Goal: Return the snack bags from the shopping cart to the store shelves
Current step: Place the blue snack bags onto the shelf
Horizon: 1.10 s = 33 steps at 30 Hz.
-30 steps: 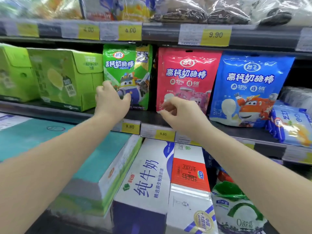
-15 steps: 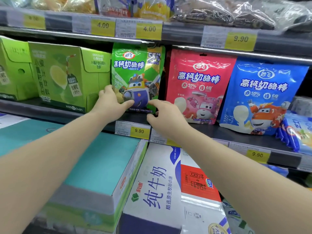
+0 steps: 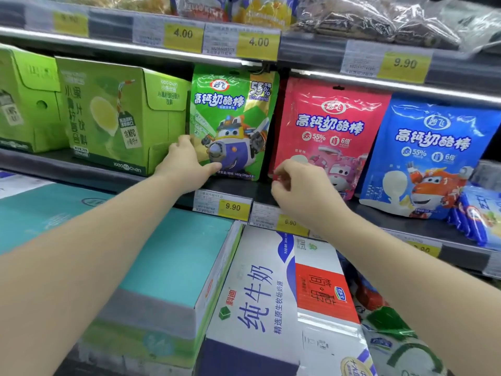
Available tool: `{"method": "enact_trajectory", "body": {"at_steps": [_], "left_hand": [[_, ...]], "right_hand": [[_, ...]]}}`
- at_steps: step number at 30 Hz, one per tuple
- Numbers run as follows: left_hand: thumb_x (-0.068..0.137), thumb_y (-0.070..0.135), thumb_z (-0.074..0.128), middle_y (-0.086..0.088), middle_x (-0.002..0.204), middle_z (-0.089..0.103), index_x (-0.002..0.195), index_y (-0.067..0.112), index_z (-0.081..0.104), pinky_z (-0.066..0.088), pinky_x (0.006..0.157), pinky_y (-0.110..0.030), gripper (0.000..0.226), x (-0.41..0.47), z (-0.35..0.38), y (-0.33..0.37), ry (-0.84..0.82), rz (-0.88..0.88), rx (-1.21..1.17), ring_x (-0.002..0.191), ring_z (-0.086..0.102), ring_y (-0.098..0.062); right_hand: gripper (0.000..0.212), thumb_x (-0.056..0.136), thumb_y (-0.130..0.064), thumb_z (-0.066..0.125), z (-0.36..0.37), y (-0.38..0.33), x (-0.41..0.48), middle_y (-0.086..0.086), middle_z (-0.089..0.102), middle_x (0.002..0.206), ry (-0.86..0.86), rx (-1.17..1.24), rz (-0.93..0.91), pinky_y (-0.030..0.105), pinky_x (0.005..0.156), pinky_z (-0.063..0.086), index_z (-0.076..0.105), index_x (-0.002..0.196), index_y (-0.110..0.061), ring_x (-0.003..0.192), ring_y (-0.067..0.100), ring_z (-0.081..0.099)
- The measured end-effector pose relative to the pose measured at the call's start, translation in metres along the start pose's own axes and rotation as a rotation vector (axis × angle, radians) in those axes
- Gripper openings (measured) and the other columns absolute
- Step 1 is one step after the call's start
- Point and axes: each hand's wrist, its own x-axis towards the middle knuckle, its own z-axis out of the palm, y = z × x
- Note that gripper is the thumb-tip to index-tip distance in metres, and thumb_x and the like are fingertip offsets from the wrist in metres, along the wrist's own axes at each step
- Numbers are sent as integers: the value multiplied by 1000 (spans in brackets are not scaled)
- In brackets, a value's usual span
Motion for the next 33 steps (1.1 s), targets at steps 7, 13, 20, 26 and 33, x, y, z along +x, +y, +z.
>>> {"method": "enact_trajectory", "body": {"at_steps": [7,13,20,26,33], "left_hand": [[82,49,74,-12,148,42,152,10,20,41,107,-44,96,4,2,-3,-9,11,-24,129,48,-31],[84,48,72,-11,150,40,153,11,18,40,108,-44,95,4,2,-3,-21,5,-18,130,47,-31],[85,48,72,-8,150,43,155,14,15,40,108,-43,96,6,4,-5,-38,10,-35,130,48,-29],[82,52,72,-7,148,46,155,27,15,41,108,-46,96,7,5,-9,-36,40,-23,128,50,-30],[80,53,75,-8,143,51,153,33,17,44,105,-47,95,9,5,-12,-26,54,-27,123,55,-30]], "right_hand": [[16,94,-18,58,-31,41,-16,-2,69,82,11,-125,-51,39,74,56,74,93,-18,79,21,62],[23,99,-17,57,-25,45,-7,-8,72,100,-97,60,22,20,82,44,74,114,-21,91,10,63],[21,100,-17,58,-24,44,0,-11,68,102,-168,75,-7,19,88,50,68,117,-21,95,7,62],[13,97,-23,60,-25,53,-9,-11,68,94,-44,102,81,14,72,48,69,106,-22,85,2,61],[13,97,-23,58,-24,52,-5,-6,67,94,-25,99,162,30,78,55,68,102,-20,88,13,63]]}}
